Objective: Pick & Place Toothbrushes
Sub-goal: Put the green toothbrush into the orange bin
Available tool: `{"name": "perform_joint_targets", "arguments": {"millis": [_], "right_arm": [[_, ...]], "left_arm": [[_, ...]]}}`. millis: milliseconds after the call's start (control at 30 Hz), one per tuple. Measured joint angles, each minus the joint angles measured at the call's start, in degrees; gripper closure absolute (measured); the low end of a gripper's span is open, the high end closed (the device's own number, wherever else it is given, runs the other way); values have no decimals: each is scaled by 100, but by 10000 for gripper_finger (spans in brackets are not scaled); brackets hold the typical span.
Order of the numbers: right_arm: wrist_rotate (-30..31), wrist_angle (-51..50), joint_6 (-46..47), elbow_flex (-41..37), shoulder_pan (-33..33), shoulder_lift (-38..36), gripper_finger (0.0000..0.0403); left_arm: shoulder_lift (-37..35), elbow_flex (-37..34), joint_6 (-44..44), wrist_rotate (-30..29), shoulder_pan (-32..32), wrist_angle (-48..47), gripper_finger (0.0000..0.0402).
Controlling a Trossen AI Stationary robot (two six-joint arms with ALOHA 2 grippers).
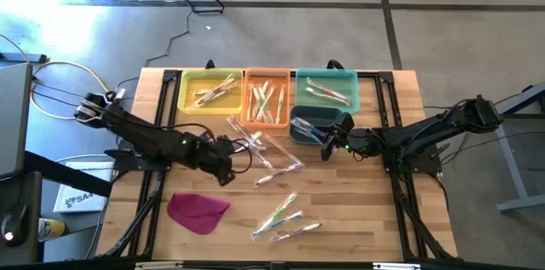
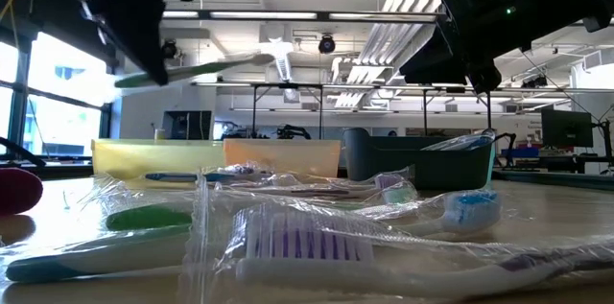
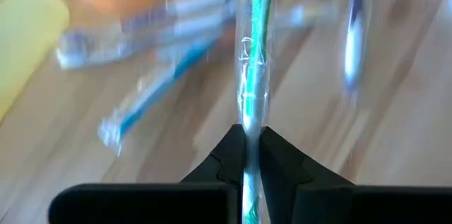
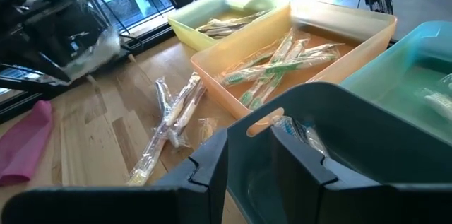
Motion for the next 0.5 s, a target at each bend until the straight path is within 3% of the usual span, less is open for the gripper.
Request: {"name": "perform_joint_targets", "arguments": {"millis": [100,233,367,500], "right_arm": [[-1,7,0,0,1,-1,306],[-1,4,0,0,1,0,306],[-11,-5,0,1,2,-1,306],[-48,-17,0,0,4,-2,306]], "left_arm": [[-61,-221,174,-383,121,611,380],[-58,-390,817,-438,606,1175,380],[-56,-409,1552,-144,1306,1536,380],[-56,-409,2400,510,2140,1974,380]]}}
